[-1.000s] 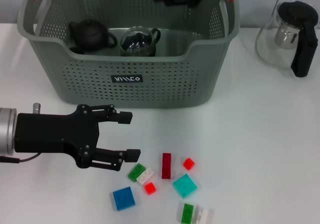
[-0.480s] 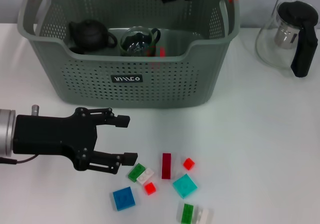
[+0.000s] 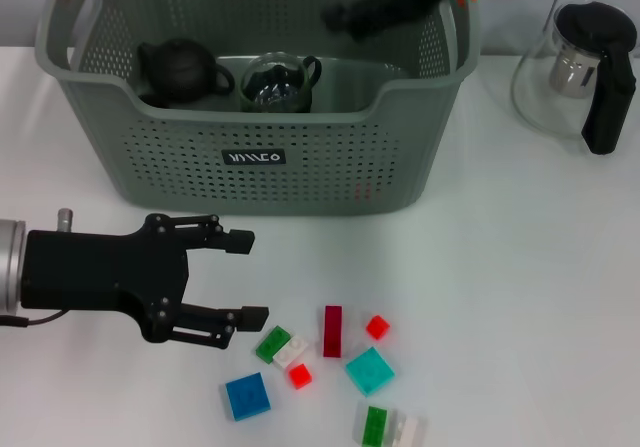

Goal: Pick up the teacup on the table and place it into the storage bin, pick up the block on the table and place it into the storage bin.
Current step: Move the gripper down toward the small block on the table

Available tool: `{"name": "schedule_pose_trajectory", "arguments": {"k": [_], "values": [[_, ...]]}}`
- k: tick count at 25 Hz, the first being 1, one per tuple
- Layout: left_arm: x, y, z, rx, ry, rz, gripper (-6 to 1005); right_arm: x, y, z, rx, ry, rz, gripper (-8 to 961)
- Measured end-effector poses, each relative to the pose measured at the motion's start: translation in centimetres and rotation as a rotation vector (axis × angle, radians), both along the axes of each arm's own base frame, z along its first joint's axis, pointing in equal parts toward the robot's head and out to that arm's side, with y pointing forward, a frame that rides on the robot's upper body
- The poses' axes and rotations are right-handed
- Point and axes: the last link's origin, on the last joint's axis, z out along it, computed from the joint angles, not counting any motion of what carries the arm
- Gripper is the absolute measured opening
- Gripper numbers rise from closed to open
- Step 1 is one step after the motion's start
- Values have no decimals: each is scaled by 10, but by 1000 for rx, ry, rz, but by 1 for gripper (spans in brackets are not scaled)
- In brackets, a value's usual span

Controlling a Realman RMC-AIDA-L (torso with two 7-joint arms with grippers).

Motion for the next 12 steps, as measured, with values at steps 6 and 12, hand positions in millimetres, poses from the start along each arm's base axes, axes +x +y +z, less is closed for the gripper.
{"name": "schedule_pose_trajectory", "arguments": {"k": [6, 12], "values": [[-3, -1, -2, 20, 16, -22, 861, 19, -42, 8, -108, -178, -59, 944], [-4, 0, -2, 28, 22, -20, 861, 35, -79, -13, -254, -356, -135, 945]]}}
